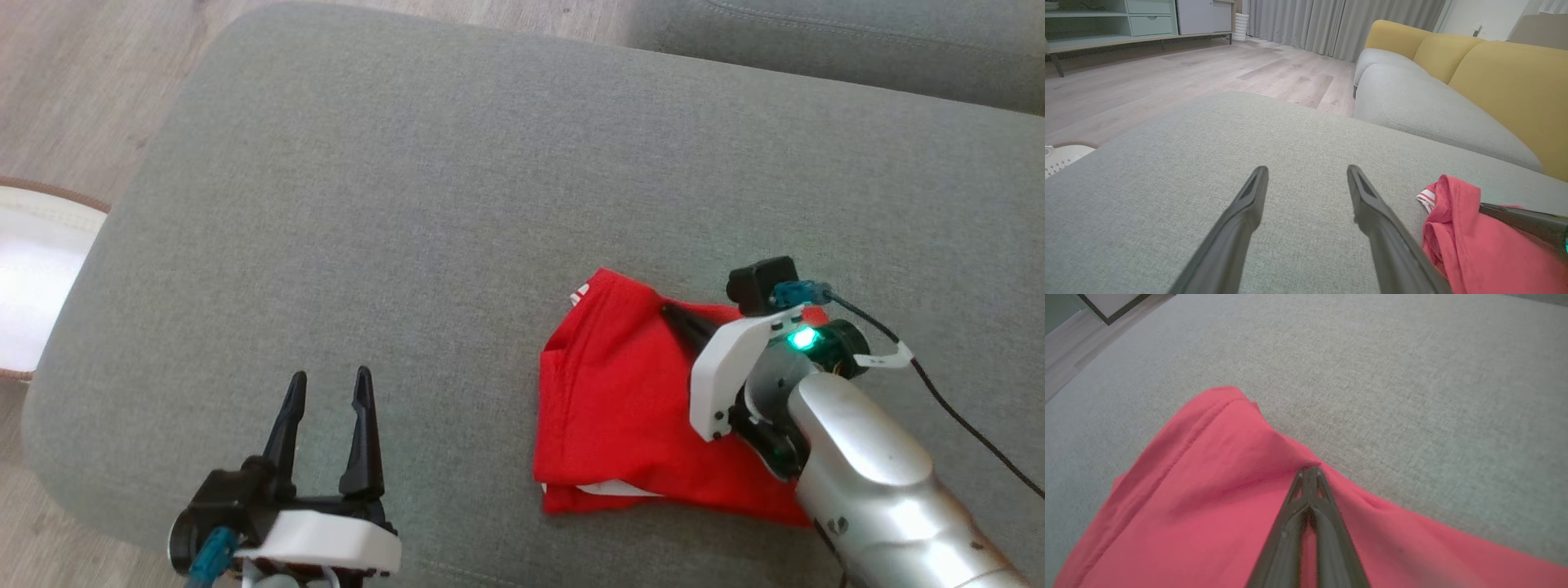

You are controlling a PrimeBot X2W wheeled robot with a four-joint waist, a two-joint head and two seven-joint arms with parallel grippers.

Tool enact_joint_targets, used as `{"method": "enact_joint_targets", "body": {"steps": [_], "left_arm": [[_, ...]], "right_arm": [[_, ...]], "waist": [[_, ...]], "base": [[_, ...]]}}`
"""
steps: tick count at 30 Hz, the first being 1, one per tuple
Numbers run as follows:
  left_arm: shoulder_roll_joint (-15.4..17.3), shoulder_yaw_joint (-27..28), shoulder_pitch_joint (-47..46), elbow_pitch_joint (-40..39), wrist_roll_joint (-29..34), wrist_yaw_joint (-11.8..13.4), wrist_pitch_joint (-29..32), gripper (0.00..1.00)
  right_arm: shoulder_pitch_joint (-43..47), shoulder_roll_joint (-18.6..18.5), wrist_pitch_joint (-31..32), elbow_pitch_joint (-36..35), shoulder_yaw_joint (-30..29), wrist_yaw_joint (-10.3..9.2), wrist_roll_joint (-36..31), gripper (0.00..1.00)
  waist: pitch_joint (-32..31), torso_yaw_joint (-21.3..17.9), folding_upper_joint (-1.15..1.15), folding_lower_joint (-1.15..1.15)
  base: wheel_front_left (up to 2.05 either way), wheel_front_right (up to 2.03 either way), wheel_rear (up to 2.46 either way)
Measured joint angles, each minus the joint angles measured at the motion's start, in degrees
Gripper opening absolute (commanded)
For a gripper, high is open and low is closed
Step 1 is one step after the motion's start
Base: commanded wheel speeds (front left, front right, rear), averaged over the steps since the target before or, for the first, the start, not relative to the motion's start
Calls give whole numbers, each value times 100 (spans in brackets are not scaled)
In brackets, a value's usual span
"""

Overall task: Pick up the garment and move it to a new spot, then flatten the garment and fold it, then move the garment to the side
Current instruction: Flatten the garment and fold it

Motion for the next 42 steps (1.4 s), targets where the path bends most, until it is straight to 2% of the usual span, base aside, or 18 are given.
{"method": "enact_joint_targets", "body": {"steps": [5, 6, 7, 9, 11, 12, 17, 22, 28, 29, 35, 42], "left_arm": [[-43, 20, -1, 65, 0, -48, -1, 100], [-45, 20, -1, 71, 0, -51, -1, 100], [-46, 21, -1, 77, 8, -52, -1, 100], [-46, 21, -6, 93, 48, -96, -1, 100], [-46, 14, -26, 127, 51, -101, -1, 100], [-46, 13, -47, 133, 58, -102, -1, 100], [-47, -16, -207, 221, 116, -152, 2, 100], [-90, -31, -222, 385, 115, -148, 8, 100], [-129, -27, -88, 465, 46, -146, 8, 100], [-129, -27, -88, 465, 46, -146, 8, 100], [-113, -12, 223, 519, -7, -149, 2, 100], [-44, -12, 472, 590, -29, -151, 2, 100]], "right_arm": [[-254, 80, -575, 260, -109, 0, -34, 1], [-299, 96, -690, 268, -134, 0, -67, 22], [-336, 113, -804, 270, -165, 0, -89, 22], [-355, 121, -976, 260, -266, 0, -127, 48], [-339, 111, -1141, 241, -388, 0, -179, 89], [-333, 102, -1228, 212, -454, 0, -224, 100], [-58, 67, -1630, -185, -912, 0, -513, 100], [888, 115, -1815, -748, -1763, 0, -849, 100], [2108, 428, -1683, -2004, -2729, 0, -1569, 100], [2108, 428, -1683, -2004, -2729, 0, -1569, 100], [3241, 627, -1303, -3175, -3140, 0, -1871, 100], [3728, 654, -1096, -3734, -2996, 0, -1578, 100]], "waist": [[-43, -103, 0, 0], [-61, -136, 0, 0], [-84, -173, 0, 0], [-139, -254, 0, 0], [-204, -345, 0, 0], [-239, -392, 0, 0], [-468, -641, 0, -1], [-742, -893, 0, -1], [-1024, -1178, 0, -2], [-1024, -1178, 0, -2], [-1153, -1277, 0, -2], [-1167, -1300, 0, -1]], "base": [[0, 0, 0], [0, 0, 0], [0, 0, 0], [0, 0, 0], [0, 0, 0], [0, 0, 0], [0, 0, 0], [0, 0, 0], [0, 0, 0], [0, 0, 0], [0, 0, 0], [0, 0, 0]]}}
